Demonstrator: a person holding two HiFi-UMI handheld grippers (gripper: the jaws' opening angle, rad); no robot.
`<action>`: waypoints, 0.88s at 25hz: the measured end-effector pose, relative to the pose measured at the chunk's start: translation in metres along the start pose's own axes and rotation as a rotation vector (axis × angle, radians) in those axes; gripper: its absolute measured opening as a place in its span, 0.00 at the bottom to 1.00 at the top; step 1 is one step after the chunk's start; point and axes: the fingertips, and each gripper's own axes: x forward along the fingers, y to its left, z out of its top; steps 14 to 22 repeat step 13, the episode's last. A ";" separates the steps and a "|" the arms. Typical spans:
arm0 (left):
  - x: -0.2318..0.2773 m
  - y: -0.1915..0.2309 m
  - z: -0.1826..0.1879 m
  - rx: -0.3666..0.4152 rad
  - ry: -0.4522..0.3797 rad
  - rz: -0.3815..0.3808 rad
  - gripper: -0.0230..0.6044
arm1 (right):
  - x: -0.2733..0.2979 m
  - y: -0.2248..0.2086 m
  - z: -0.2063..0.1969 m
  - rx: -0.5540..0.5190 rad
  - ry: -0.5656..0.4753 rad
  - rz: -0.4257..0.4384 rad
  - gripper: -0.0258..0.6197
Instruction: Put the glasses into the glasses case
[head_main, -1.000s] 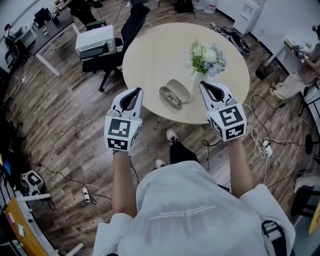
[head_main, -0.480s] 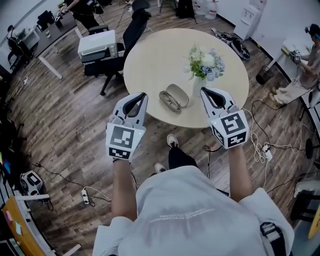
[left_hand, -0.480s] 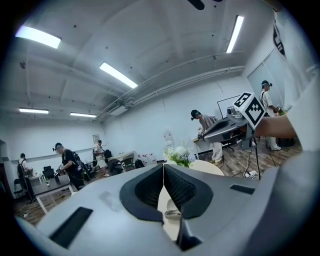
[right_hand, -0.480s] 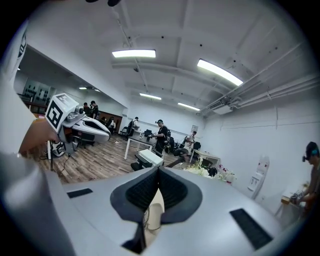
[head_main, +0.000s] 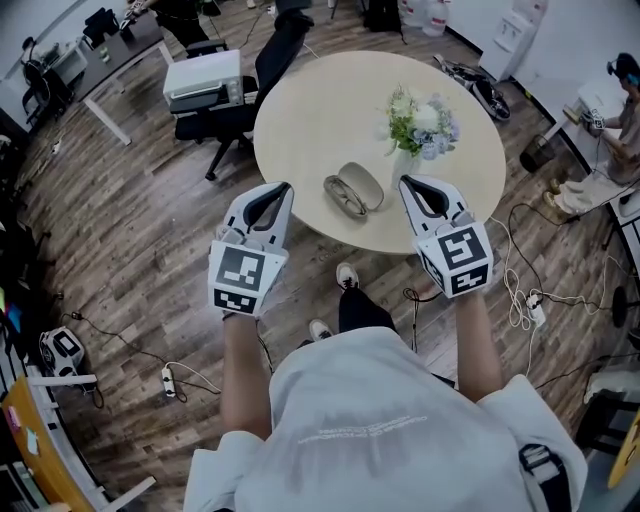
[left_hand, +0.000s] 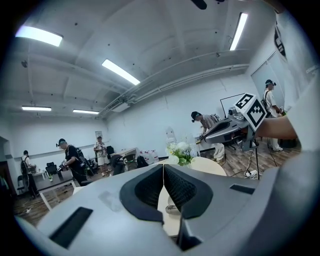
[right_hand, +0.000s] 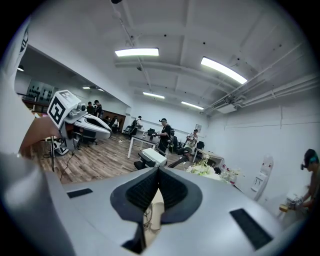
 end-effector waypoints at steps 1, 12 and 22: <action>-0.001 0.002 -0.001 -0.007 0.002 0.003 0.06 | 0.001 0.000 0.000 0.001 -0.001 0.001 0.04; 0.006 0.015 -0.016 -0.030 0.024 0.026 0.06 | 0.016 -0.002 -0.006 0.004 0.009 0.015 0.04; 0.007 0.016 -0.016 -0.031 0.025 0.023 0.06 | 0.017 -0.002 -0.007 0.004 0.009 0.014 0.04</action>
